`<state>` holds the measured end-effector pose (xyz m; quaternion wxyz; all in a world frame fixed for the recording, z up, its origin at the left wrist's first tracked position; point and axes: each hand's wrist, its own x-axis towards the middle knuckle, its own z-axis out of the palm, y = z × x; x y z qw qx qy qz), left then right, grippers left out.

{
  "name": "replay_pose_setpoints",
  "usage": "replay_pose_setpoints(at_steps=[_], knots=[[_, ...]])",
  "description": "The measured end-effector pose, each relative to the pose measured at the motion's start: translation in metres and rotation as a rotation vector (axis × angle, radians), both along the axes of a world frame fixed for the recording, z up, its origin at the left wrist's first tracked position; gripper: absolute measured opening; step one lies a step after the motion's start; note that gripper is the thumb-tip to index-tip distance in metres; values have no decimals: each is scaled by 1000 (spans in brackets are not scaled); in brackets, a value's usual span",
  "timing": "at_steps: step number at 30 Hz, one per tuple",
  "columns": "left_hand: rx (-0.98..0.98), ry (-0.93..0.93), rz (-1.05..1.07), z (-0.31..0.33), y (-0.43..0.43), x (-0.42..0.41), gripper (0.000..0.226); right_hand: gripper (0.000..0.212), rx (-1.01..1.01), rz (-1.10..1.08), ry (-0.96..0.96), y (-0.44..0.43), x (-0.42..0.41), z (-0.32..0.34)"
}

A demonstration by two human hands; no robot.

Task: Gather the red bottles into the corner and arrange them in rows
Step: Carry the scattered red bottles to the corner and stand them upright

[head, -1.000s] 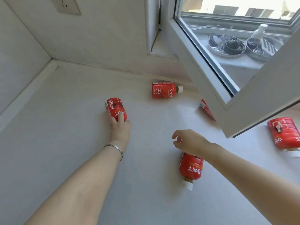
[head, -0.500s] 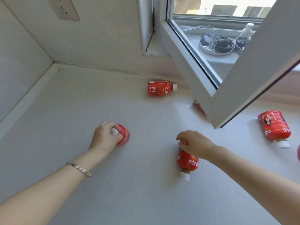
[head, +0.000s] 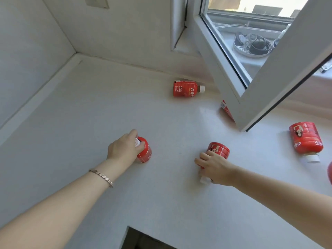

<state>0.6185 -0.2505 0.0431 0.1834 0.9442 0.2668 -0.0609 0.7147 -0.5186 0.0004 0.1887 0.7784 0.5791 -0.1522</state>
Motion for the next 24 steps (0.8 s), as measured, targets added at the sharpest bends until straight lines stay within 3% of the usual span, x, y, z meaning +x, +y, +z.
replay_pose_setpoints(at_steps=[3,7,9,16,24], knots=[[-39,-48,107,5,3,-29,29,35,147,-100,89,14,-1,22],[-53,-133,234,16,6,-84,31,21,365,-484,346,47,-11,50],[-55,-158,275,22,7,-118,29,21,427,-537,457,70,-29,55],[-127,-280,687,43,17,-275,26,28,431,-315,608,190,-156,75],[-105,-457,1171,43,34,-524,22,27,331,-15,653,303,-399,82]])
